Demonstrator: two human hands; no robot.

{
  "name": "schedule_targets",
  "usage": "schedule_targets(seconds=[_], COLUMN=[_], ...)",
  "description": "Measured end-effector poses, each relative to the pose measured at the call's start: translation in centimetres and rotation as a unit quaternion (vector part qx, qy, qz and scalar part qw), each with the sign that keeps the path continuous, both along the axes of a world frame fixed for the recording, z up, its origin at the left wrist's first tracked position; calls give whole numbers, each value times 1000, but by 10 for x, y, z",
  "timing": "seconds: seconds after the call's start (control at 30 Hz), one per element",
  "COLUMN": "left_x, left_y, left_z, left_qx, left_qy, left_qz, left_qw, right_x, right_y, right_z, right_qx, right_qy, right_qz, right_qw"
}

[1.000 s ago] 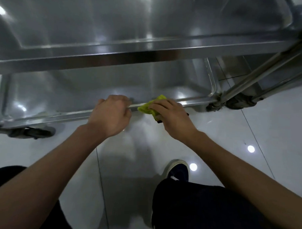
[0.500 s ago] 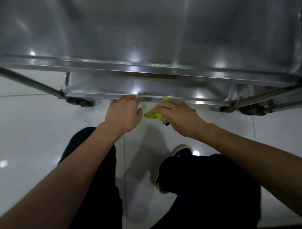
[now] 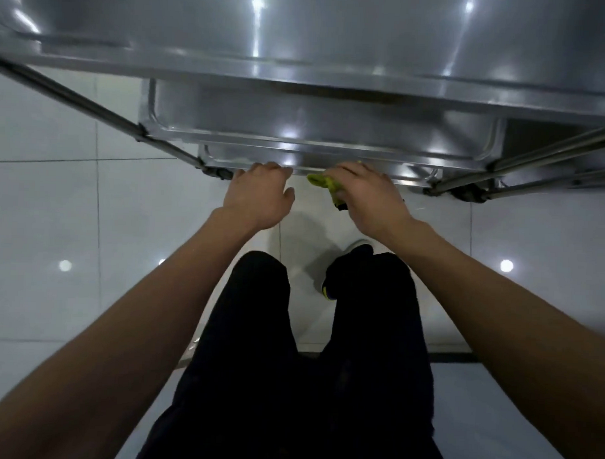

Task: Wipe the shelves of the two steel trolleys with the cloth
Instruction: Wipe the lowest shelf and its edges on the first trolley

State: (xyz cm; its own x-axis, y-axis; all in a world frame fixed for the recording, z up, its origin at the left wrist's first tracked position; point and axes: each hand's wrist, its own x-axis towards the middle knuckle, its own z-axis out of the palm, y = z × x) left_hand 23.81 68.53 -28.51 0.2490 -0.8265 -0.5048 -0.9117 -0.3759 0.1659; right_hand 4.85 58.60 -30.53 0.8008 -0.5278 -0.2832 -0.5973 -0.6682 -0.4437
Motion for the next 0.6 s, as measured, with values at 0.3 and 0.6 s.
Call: schedule_targets(seconds=[0.3,0.6], left_x=[17,79], left_y=[46,175], left_z=[135,173], left_qx=[-27,-47], left_qy=[-8,21], left_qz=[80,244], left_qw=[996,968], right_x=[21,127], right_y=[27,100], right_z=[134,184], right_qx=[27,30], right_qy=[7,-5], right_qz=[52,172], right_qw=[998,985])
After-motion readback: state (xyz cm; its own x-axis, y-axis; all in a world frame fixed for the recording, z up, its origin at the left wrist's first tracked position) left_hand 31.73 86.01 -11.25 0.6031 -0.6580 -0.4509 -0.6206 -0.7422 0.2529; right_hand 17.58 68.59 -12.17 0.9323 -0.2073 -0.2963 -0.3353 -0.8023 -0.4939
